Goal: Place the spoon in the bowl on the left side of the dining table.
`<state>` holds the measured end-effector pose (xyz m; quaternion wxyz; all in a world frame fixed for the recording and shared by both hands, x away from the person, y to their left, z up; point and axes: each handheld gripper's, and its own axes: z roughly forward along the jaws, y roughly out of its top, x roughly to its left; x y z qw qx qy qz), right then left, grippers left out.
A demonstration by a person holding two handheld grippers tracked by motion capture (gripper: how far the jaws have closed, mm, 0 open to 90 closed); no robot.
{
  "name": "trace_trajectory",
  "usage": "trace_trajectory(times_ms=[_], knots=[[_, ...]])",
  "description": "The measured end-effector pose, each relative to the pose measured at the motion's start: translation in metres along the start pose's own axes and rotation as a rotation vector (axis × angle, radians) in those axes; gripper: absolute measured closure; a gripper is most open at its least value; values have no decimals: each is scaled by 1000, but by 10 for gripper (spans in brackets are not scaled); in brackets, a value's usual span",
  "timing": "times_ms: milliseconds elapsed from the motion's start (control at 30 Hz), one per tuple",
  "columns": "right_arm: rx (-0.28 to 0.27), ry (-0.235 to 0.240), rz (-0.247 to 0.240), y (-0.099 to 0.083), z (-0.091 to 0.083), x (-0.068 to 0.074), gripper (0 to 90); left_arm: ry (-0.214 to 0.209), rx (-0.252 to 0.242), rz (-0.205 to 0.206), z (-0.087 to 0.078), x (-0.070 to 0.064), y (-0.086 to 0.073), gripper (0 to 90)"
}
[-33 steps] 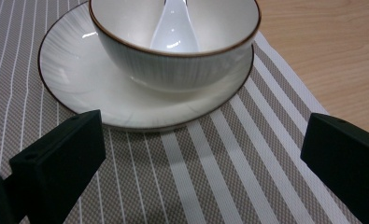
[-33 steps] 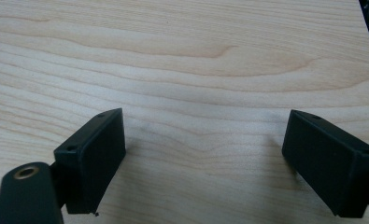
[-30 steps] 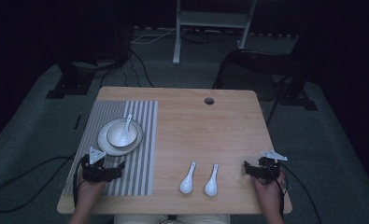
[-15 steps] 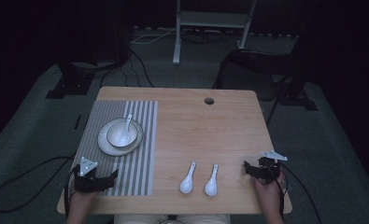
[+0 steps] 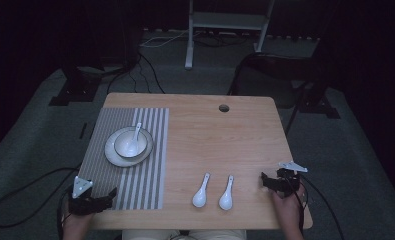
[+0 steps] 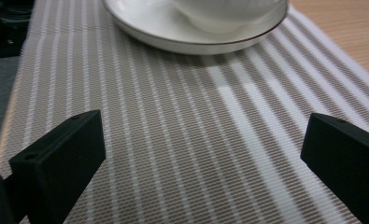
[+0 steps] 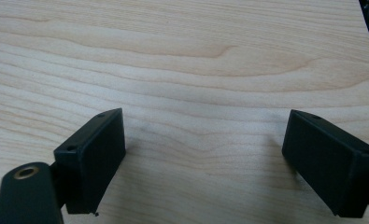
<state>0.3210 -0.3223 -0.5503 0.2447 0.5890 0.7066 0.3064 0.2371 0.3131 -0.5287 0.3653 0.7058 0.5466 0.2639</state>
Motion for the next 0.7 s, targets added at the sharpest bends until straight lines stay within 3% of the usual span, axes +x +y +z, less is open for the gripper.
trace_trajectory(times_ms=[267,433,700], knots=[[0,-1,2,0,0,0,126,50,-3,9,-7,10,-9,0],[0,0,2,0,0,0,126,57,-6,-33,-8,16,-11,0],[1,0,1,0,0,0,126,71,9,-13,-6,13,-11,0]])
